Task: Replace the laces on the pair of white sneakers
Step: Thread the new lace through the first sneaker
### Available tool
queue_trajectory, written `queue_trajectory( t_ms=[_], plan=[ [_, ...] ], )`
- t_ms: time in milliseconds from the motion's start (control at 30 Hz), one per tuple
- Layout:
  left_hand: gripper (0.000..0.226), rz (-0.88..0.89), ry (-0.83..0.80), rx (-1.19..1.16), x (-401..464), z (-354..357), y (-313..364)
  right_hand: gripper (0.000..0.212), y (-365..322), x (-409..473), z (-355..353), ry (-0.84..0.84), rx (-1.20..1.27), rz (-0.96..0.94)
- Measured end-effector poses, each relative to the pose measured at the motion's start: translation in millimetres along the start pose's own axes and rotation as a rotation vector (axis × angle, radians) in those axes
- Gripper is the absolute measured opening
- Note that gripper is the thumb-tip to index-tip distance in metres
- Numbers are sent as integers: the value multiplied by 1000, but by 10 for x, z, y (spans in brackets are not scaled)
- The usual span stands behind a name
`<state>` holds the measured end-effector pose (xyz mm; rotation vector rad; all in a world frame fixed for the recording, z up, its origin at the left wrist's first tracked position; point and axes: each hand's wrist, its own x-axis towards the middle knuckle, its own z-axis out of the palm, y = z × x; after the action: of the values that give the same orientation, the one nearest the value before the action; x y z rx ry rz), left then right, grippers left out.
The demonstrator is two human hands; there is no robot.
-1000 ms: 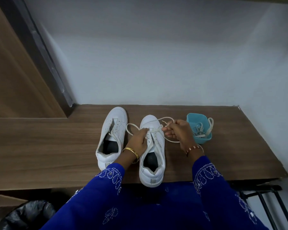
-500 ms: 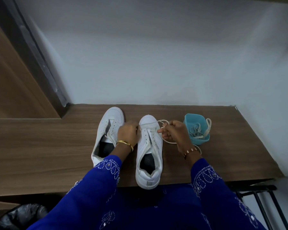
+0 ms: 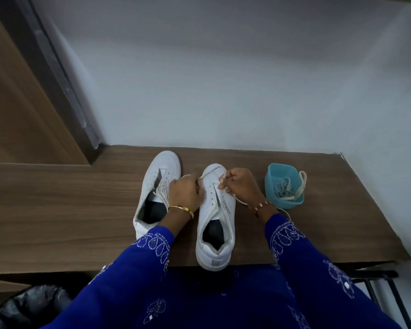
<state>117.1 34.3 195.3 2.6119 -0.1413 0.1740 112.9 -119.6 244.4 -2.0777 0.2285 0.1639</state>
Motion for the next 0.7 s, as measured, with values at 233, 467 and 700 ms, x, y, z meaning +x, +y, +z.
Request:
queue_trajectory(
  t_ms=[233, 467, 700],
  plan=[
    [44, 34, -160, -122, -202, 47, 54, 23, 11, 129, 80, 14, -169, -140],
    [55, 76, -281, -223, -351, -6, 29, 19, 37, 260, 186, 43, -336, -221],
    [83, 101, -317, -247, -488, -33, 52, 30, 49, 284, 221, 7, -502, -258]
  ],
)
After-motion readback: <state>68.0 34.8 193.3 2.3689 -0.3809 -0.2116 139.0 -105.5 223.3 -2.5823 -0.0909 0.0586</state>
